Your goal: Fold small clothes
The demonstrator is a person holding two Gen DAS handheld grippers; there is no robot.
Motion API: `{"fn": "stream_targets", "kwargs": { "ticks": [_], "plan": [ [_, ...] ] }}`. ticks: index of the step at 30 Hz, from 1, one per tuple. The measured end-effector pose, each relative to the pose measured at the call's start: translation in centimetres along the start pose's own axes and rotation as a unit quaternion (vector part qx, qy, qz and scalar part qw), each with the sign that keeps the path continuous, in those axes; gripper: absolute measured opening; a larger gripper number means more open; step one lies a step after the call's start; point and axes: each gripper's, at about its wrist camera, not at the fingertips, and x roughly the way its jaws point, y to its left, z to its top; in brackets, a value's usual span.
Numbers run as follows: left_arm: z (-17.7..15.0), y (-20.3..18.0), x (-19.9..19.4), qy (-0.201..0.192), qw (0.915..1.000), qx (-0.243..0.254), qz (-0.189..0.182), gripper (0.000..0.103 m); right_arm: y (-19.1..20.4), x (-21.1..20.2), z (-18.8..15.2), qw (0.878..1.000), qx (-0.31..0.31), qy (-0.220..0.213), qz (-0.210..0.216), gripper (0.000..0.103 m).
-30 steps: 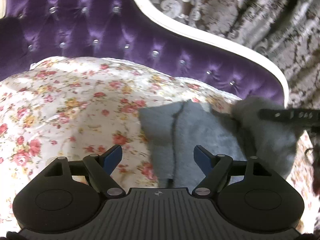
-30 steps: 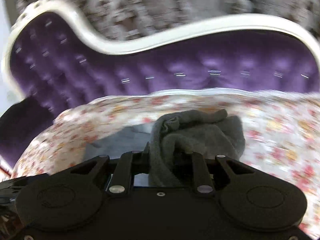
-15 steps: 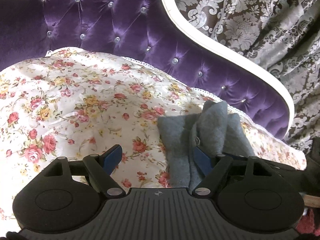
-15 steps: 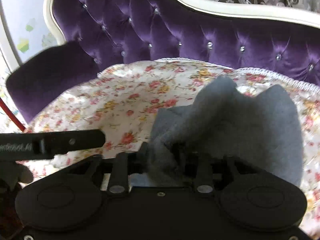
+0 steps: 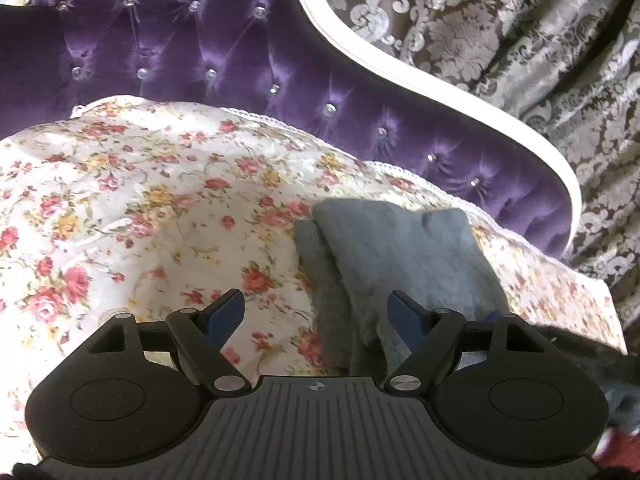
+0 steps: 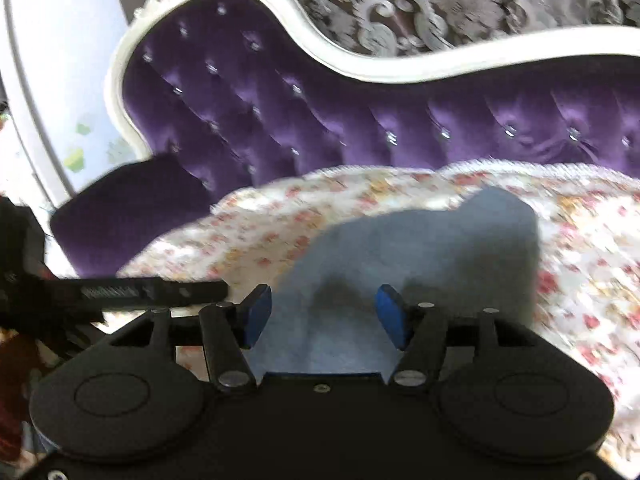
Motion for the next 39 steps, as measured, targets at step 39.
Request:
{"fn": "stream_targets", "kwargs": {
  "ticks": [39],
  "plan": [
    [-3.5, -1.1, 2.5, 0.058, 0.9973, -0.011, -0.043, 0.079, -11.5, 5.6, 5.0, 0.993, 0.096, -0.009, -0.062, 0.072]
  ]
}}
